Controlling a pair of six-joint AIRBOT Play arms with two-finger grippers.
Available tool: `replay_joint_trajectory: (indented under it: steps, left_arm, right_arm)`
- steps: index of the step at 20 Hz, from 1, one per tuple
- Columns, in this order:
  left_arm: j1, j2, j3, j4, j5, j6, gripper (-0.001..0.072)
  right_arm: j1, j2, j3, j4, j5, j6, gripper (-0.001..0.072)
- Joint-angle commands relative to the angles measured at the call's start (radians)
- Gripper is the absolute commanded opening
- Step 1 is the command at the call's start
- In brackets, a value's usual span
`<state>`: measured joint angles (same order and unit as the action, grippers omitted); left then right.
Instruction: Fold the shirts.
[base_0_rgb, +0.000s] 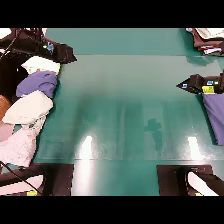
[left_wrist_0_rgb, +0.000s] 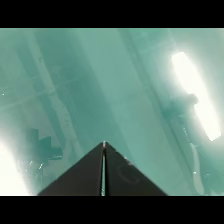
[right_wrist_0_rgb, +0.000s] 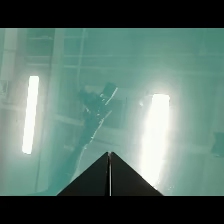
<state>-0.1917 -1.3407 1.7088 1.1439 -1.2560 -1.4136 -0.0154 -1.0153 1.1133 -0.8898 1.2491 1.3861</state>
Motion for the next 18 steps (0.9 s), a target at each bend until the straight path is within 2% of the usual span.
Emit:
replay_joint_trajectory:
  steps: [1,4,5,6,7,10,11,18]
  left_arm:
    - [0.0,0.0,0.0,0.0,0.0,0.0,0.0026]
    - [0.001,0.0,0.0,0.002,0.046,0.001,0.0027]
    - [0.001,0.0,0.0,0.032,0.075,0.001,0.0126]
    - [0.001,-0.001,0.0,0.087,0.106,0.0,0.0493]
    - [0.003,-0.005,0.0,0.165,0.15,-0.015,0.0684]
    - [0.038,-0.046,0.001,0.49,0.271,-0.127,0.0662]
    - [0.072,-0.074,0.001,0.528,0.309,-0.132,0.0662]
    - [0.319,-0.435,0.174,0.408,0.322,-0.131,0.0663]
  right_arm:
    - [0.001,0.001,0.001,0.0,-0.001,0.0,0.0016]
    - [0.001,0.001,0.001,0.0,-0.001,0.0,0.0016]
    - [0.001,0.001,0.001,0.0,0.0,0.0,0.0016]
    - [0.001,0.001,0.001,0.0,-0.002,0.0,0.0016]
    - [0.001,0.001,0.001,0.0,-0.003,0.0,0.0016]
    - [0.001,0.001,0.001,0.001,-0.003,0.0,0.0016]
    - [0.001,0.001,0.001,0.004,0.0,0.0,0.0016]
    - [0.002,0.001,0.001,0.006,-0.002,0.0,0.0015]
